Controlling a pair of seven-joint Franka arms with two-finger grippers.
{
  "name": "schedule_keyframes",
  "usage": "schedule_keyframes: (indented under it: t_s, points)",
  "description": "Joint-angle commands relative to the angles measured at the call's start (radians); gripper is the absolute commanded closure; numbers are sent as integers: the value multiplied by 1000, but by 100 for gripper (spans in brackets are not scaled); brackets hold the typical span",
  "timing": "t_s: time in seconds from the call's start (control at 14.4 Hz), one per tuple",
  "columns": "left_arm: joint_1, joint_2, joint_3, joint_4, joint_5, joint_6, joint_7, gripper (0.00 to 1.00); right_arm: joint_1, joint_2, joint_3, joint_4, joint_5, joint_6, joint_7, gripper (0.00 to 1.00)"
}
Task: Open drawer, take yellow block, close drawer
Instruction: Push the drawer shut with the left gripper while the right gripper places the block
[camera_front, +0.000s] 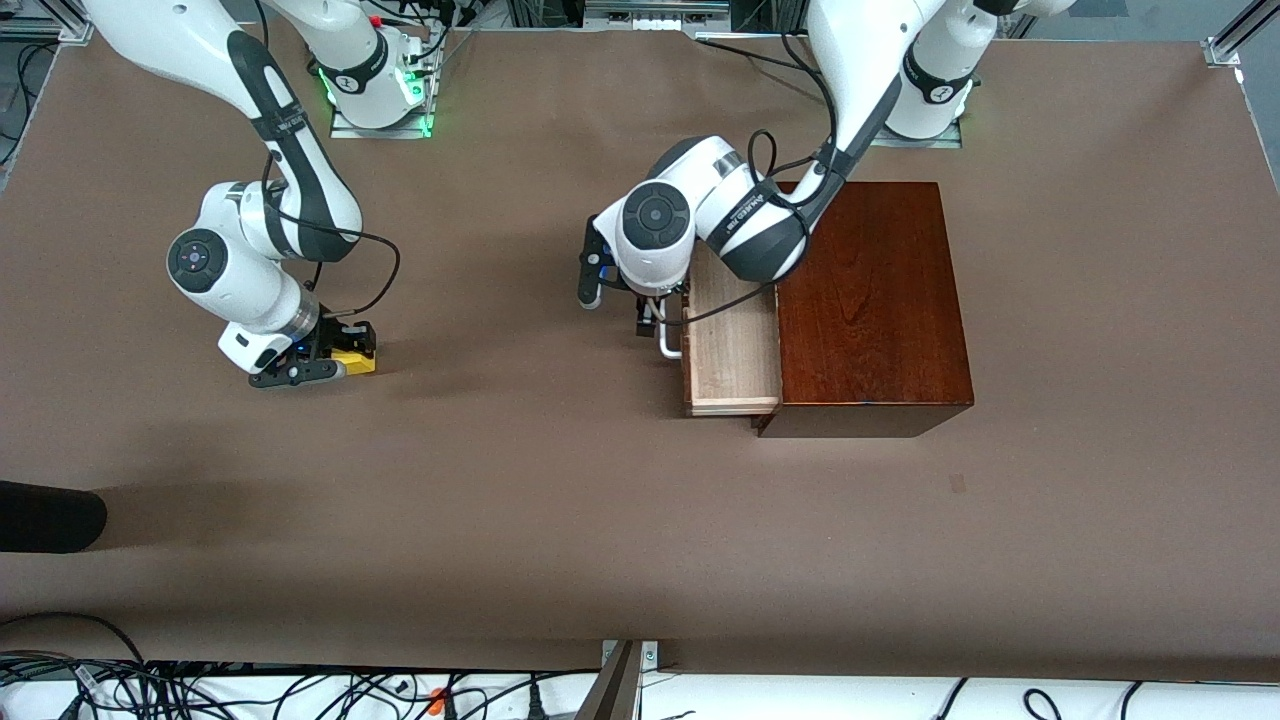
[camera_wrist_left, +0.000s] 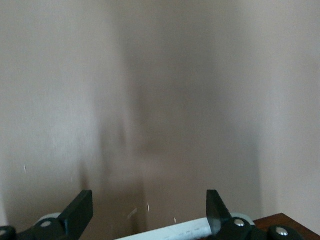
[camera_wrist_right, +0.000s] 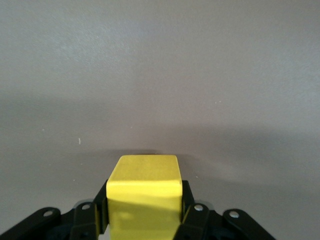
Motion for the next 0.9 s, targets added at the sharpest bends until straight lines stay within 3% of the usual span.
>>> schedule_keyframes:
  t_s: [0.0,0.14,0.21,0.28,0.55,0.83]
  points:
    - [57,-43,8,-10,55,-84,25,0,-20,33,10,4,2,38,9,91]
    - [81,-55,10,-10,55,-115,25,0,-28,35,10,4,2,32,11,63]
    - [95,-57,10,-10,55,-135,25,0,-34,34,10,6,3,30,8,20]
    - [112,-63,10,-10,57,-144,25,0,-58,27,10,10,2,27,-8,0]
    - [147,-70,8,-10,87,-161,25,0,-80,-106,15,30,5,-14,-113,0]
    - [159,-77,13,-12,110,-182,22,0,-81,-268,38,93,16,-274,-86,0]
